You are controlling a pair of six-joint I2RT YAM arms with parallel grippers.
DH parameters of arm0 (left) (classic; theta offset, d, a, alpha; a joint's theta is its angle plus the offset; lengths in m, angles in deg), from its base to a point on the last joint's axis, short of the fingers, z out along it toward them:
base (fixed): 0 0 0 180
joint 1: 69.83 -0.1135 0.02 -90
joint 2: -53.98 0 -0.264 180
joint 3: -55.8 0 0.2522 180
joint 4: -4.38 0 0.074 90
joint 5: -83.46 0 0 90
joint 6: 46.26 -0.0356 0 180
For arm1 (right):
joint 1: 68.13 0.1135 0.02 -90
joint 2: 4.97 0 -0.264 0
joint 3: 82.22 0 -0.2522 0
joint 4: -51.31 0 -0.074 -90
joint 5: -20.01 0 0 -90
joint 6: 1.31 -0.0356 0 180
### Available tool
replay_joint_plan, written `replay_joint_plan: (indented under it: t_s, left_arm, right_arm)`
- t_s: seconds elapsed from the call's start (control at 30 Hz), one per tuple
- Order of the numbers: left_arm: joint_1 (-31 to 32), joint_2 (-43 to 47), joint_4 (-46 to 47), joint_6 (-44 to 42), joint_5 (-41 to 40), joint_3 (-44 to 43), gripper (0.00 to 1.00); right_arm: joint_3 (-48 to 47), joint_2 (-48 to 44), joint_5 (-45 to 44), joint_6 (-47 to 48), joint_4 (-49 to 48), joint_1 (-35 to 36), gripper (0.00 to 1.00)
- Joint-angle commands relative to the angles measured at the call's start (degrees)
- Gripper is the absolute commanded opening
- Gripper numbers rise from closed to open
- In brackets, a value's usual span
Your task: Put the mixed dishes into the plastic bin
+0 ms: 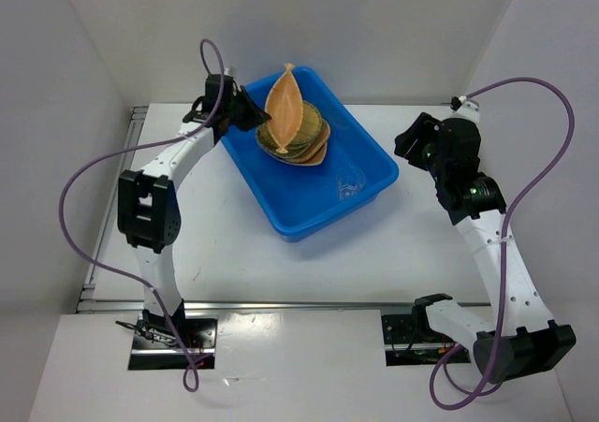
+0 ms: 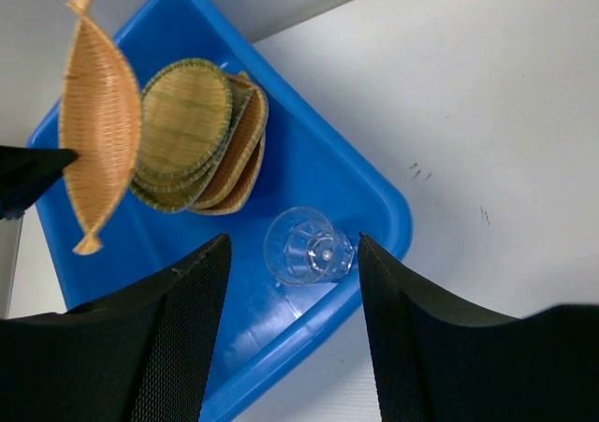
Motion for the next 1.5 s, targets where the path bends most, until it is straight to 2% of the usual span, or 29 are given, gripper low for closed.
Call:
replay_joint_plan:
  t_s: [0.0,0.23,0.43,0.5,0.53,0.63,0.77,0.8,0.87,0.9,1.0,1.03,1.07,1.1,1.2,1.33,1.47]
  left_arm:
    - [-0.5,-3.1,5.1,2.4,3.5,-5.1,0.00]
    - [0.0,-13.4,5.1,5.1,6.3,-10.7,0.00]
    - [0.0,-17.6,4.5,6.8,6.3,-13.1,0.01]
    - [0.0,-18.2,3.9,6.8,5.8,-13.8,0.16]
    - [0.0,-18.2,3.4,6.8,5.8,-13.8,0.31]
    - [0.0,-17.6,2.9,6.3,5.0,-13.8,0.53]
    - [0.0,-14.3,-0.7,3.3,0.7,-15.0,0.75]
    - [0.0,-13.4,-1.9,2.3,-1.9,-16.3,0.84]
    - [0.0,-9.4,-4.3,0.2,-4.5,-16.3,1.00]
    - [0.0,-7.5,-4.3,-2.1,-6.1,-16.3,1.00]
    - [0.0,2.8,-3.0,-4.8,-7.4,-8.1,1.00]
    - [0.0,9.1,-0.9,-4.8,-8.4,-4.6,1.00]
    - [0.0,12.2,-0.2,-4.8,-9.2,1.8,1.00]
    - [0.0,17.9,-0.2,-5.3,-9.8,4.8,1.00]
    - [0.0,25.9,0.3,-6.7,-12.1,12.4,1.00]
    - [-0.6,40.6,-2.1,-7.3,-14.0,26.9,1.00]
    - [-0.6,53.7,-3.7,-6.6,-15.3,36.1,1.00]
  right_arm:
    - [1.6,0.0,0.5,0.5,-0.9,-0.2,0.62]
    - [1.6,-0.7,-0.5,0.5,-0.4,-0.2,0.62]
    - [1.6,-0.7,0.0,0.0,-0.4,-0.2,0.62]
    - [1.6,-0.7,0.0,0.0,-0.4,-0.2,0.62]
    - [1.6,-0.7,0.0,0.0,-0.4,-0.2,0.62]
    - [1.1,-0.7,0.0,0.0,-0.4,-0.2,0.62]
    - [0.5,-0.2,0.0,0.5,-0.4,-0.2,0.62]
    - [0.5,-0.2,0.0,1.0,-0.4,-0.2,0.62]
    - [0.5,-0.2,-0.5,1.6,-0.4,-0.2,0.62]
    - [0.5,-0.2,-0.5,2.4,-0.4,-0.2,0.64]
    - [-0.1,1.2,0.4,3.1,1.4,-0.2,0.67]
    - [-0.1,1.2,0.9,3.1,1.4,-0.2,0.68]
    - [1.0,-0.6,1.4,3.1,1.4,-0.2,0.68]
    - [1.0,-1.5,2.0,3.1,0.8,-0.2,0.68]
    - [2.2,-4.4,2.0,3.1,2.2,-0.2,0.70]
    - [4.3,-8.5,3.3,2.6,4.6,-0.2,0.72]
    - [6.7,-12.9,6.3,1.2,6.3,-0.2,0.77]
